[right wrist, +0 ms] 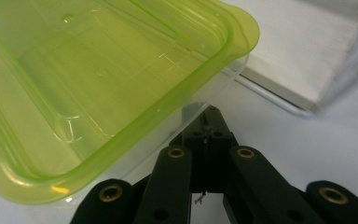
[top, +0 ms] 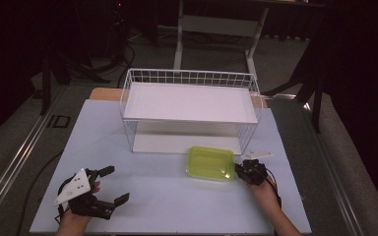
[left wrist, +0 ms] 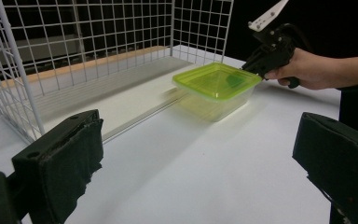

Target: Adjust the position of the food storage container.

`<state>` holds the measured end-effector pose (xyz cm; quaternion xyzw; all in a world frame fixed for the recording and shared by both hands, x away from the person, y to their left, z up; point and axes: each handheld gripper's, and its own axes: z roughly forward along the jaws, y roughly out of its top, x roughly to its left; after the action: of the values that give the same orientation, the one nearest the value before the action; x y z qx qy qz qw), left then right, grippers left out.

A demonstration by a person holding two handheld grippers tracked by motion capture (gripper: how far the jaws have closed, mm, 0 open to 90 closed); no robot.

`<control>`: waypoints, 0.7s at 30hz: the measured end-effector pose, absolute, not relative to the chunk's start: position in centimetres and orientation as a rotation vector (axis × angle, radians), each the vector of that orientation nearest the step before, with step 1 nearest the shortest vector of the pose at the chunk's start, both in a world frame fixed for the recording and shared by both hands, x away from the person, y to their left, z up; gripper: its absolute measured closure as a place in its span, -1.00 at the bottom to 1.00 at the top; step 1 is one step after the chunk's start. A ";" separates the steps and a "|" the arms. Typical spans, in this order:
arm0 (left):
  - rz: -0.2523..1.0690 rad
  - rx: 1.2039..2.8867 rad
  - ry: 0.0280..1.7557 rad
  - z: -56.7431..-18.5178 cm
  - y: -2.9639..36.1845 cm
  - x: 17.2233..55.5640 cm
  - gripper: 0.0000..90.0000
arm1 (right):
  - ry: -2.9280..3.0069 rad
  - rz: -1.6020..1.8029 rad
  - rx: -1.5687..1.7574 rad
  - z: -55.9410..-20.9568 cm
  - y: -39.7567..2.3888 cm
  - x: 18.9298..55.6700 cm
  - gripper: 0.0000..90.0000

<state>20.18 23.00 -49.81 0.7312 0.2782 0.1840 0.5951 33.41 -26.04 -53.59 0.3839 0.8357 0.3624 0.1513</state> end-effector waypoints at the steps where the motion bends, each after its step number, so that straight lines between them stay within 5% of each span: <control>1: 0.430 1.700 0.645 -49.8 23.0 20.2 -0.95 | 2.406 1.044 1.089 -53.6 -25.7 33.5 1.00; 21: 0.427 1.696 0.651 -49.8 23.0 20.1 -0.95 | 2.410 1.093 1.101 -53.3 -25.0 33.0 1.00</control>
<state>20.08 23.01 -49.83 0.7301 0.2801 0.1839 0.5956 33.00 -24.98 -53.30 0.3805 0.8329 0.3778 0.1370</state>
